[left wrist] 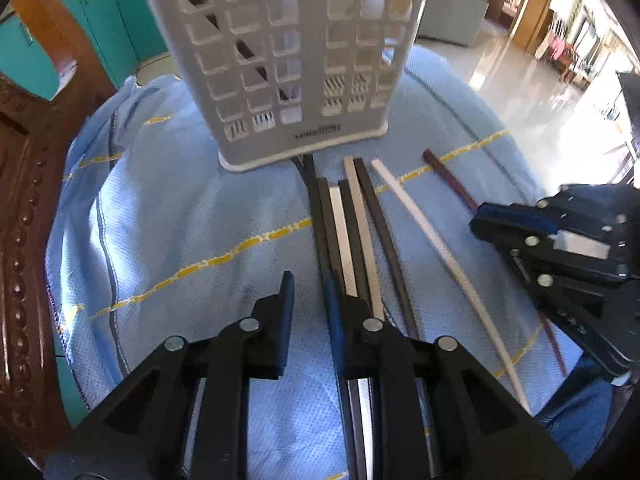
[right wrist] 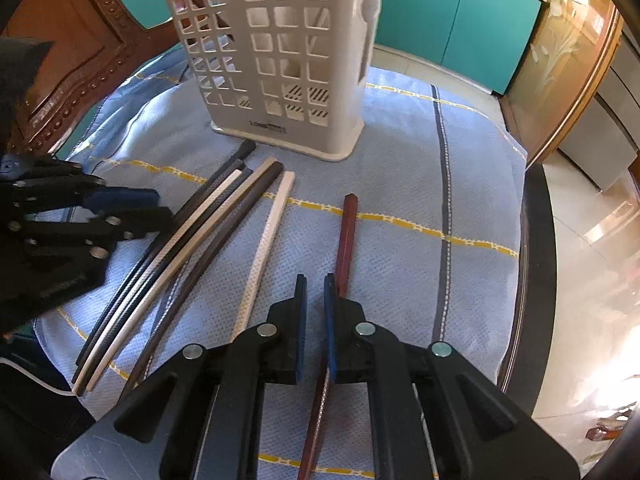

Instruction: Organize utensils

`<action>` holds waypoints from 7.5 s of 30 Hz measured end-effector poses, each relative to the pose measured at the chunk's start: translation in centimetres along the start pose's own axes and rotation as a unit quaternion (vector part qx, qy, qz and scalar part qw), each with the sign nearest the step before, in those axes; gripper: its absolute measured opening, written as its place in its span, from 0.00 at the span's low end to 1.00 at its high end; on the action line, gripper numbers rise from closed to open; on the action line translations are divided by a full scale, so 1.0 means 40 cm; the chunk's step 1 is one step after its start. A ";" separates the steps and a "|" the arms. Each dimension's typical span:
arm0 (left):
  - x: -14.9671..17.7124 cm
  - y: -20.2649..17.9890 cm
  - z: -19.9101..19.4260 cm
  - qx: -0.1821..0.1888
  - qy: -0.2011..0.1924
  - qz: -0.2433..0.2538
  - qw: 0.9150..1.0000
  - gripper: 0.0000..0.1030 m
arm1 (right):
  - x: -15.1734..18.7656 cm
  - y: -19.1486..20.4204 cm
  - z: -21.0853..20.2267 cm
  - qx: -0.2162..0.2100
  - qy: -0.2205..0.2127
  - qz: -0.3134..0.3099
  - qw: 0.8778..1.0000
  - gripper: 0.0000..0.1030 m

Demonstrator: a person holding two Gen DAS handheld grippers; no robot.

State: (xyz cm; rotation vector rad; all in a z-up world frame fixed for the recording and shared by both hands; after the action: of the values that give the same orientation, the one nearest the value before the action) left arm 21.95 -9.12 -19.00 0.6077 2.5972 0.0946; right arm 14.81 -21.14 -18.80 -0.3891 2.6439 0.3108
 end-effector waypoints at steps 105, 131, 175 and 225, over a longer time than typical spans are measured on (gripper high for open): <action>-0.037 0.180 -0.301 -0.008 -0.223 -0.123 0.967 0.07 | -0.019 -0.038 -0.007 -0.016 -0.019 0.054 0.998 0.06; -0.172 0.317 -0.587 -0.019 -0.450 -0.271 0.851 0.07 | -0.207 0.059 -0.591 -0.019 -0.522 -0.034 0.852 0.06; -0.066 0.194 -0.242 -0.063 -0.225 -0.121 0.965 0.20 | -0.033 0.051 0.026 -0.015 0.006 -0.003 1.000 0.30; -0.027 0.117 -0.168 -0.043 -0.138 -0.046 0.988 0.28 | -0.007 0.010 0.000 -0.018 0.004 -0.006 1.000 0.06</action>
State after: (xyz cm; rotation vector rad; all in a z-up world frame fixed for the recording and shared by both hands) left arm 21.59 -5.12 -11.79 0.4359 2.3360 0.0851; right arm 14.90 -20.70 -18.61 -0.4175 2.6453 0.3550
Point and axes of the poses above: each gripper's, at about its wrist camera, not at the fingertips, and z roughly the way its jaws point, y to its left, x to its underside, the point moved 1 cm from there along z, roughly the way its jaws point, and after that the axes turned 11 degrees about -x, right-handed, at the moved point
